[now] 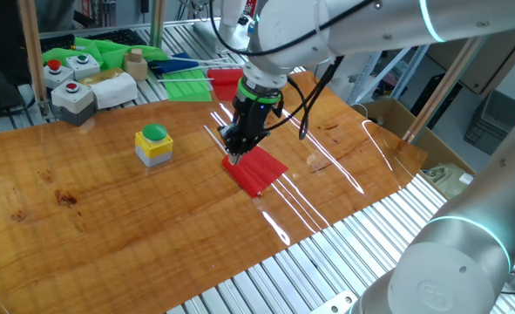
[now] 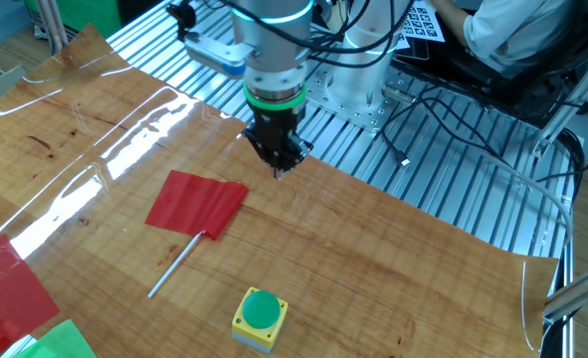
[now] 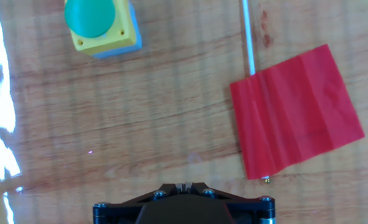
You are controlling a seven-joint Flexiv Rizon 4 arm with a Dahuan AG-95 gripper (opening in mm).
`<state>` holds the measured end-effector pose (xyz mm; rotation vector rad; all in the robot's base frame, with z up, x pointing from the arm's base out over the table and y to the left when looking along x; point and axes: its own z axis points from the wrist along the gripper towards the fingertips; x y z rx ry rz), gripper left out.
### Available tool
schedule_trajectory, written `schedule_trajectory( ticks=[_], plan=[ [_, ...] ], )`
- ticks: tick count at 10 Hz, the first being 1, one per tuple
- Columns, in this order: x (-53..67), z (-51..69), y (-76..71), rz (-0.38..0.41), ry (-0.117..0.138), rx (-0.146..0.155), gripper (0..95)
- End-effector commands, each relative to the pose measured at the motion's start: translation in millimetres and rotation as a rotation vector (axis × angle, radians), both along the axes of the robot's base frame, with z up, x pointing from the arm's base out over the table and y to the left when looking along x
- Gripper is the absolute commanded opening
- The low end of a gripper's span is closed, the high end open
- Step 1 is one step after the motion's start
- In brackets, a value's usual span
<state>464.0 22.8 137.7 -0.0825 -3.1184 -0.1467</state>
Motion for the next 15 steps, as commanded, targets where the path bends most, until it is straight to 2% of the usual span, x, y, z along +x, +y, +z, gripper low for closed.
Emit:
schedule_trajectory(
  ticks=[1,2,3,6,8,11,13,15],
  plan=[
    [4.0,-5.6,1.6,-0.025,0.023,-0.025,0.0],
    [4.4,-10.5,3.1,-0.046,0.044,-0.034,0.0],
    [3.7,-13.7,4.0,-0.015,0.013,-0.028,0.0],
    [2.7,-14.8,6.5,0.023,0.014,-0.026,0.0],
    [1.9,-19.5,7.7,0.036,0.021,-0.018,0.0],
    [0.4,-25.5,8.6,0.014,0.019,-0.031,0.0],
    [2.0,-28.2,5.7,-0.022,-0.01,-0.043,0.0],
    [5.3,-31.2,-0.2,-0.05,-0.015,-0.071,0.0]
  ],
)
